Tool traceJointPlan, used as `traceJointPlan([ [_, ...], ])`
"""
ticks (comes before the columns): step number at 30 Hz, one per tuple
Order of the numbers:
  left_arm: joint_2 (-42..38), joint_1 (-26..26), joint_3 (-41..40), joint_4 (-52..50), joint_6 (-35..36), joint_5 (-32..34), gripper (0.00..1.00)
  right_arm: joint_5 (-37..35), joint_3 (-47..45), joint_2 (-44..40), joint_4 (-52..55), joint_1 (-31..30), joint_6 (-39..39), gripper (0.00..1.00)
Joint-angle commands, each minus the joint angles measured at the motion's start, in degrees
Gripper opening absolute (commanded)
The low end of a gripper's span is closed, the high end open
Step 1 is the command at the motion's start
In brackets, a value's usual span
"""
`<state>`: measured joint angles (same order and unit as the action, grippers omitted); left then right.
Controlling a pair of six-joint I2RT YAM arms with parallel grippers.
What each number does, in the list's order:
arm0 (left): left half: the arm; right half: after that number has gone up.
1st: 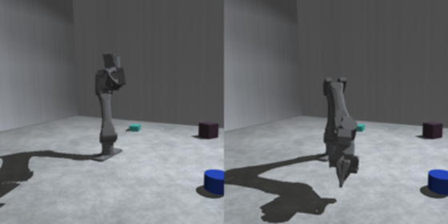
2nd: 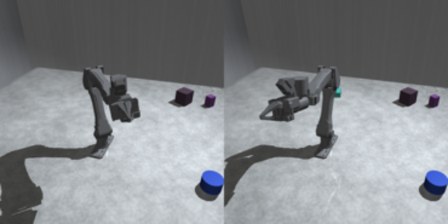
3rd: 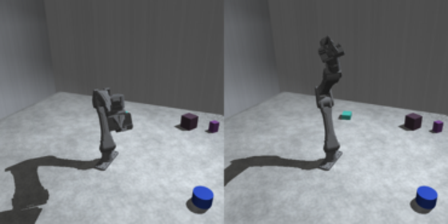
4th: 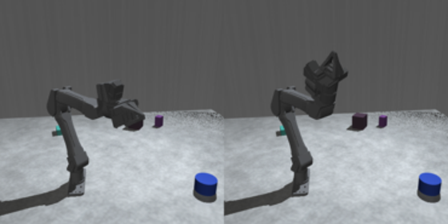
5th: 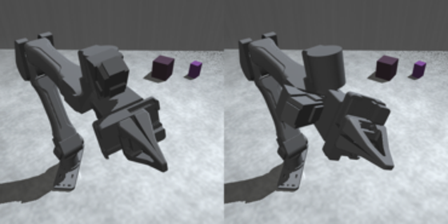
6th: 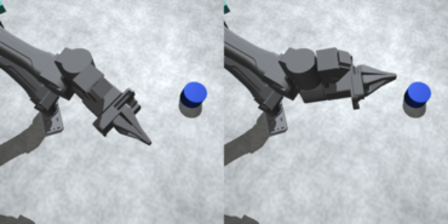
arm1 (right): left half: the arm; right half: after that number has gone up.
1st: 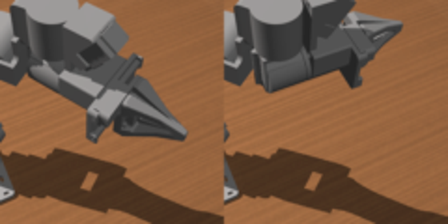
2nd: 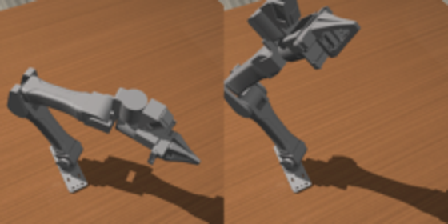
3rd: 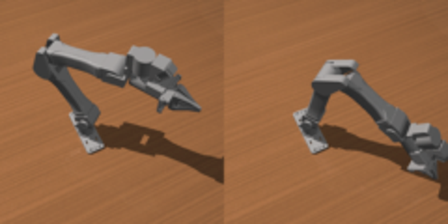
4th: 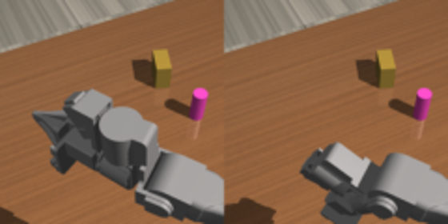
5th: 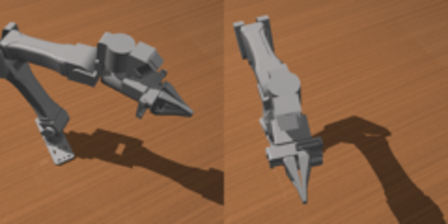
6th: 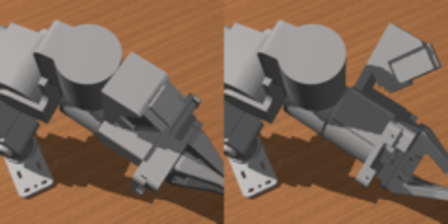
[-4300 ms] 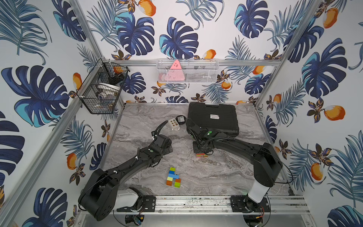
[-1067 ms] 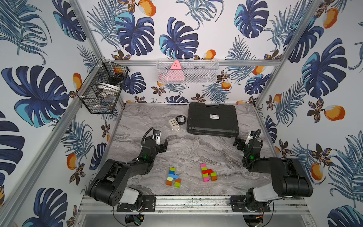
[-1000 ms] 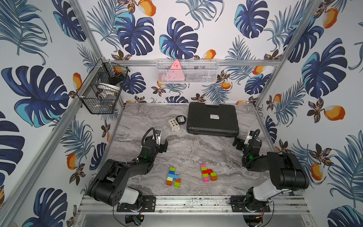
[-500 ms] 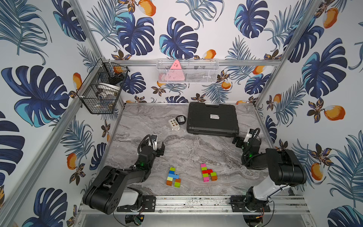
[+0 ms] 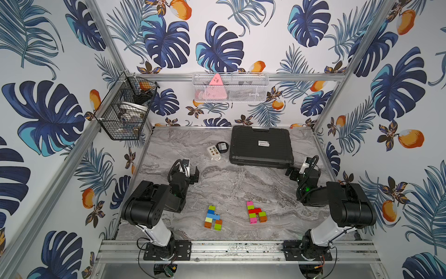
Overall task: Assemble the letter h with lego
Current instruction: Reset both arms
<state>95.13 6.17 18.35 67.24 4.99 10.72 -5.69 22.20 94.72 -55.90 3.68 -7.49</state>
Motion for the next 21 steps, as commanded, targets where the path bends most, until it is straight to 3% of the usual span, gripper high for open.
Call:
traceJointPlan([
  [1,-0.1,-0.8,0.7,-4.4,-2.0,-3.2,0.99,-0.6,0.3,0.1,-0.4,-0.1,0.4,1.00],
  [21,-0.5,-1.0,1.8,-6.4,-2.4,-3.1,0.99,-0.8,1.5,0.5,1.4,-2.2,3.1,1.00],
])
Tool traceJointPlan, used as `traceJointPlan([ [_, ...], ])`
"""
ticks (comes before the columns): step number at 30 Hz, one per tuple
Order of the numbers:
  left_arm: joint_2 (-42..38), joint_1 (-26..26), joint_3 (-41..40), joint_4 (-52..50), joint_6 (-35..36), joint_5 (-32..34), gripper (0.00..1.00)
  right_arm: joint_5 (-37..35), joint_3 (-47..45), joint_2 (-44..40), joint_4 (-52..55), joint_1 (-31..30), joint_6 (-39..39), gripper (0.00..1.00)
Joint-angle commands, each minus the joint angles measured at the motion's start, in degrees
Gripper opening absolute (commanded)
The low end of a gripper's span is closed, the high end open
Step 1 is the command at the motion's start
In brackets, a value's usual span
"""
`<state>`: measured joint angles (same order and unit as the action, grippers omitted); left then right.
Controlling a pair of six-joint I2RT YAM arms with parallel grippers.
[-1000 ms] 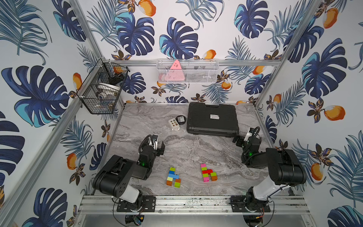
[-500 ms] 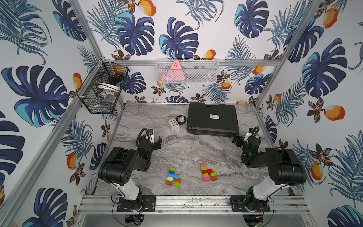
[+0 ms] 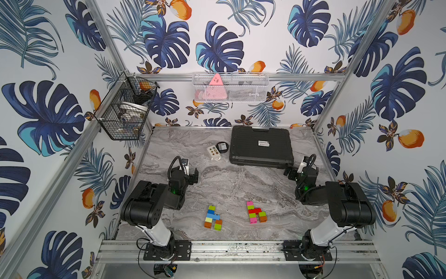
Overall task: Assemble the letter h with lego
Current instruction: Reset both arms
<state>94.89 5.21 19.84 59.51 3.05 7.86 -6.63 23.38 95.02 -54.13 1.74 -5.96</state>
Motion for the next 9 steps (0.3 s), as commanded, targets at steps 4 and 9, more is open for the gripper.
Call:
traceJointPlan([
  [4,-0.3,-0.1,0.3,1.2,-0.4,-0.3,0.99,0.2,0.4,0.2,-0.3,-0.3,1.5,1.00],
  [9,-0.2,-0.1,0.3,1.2,-0.5,-0.3,0.99,-0.1,-0.2,0.0,-1.2,-0.3,1.4,1.00],
])
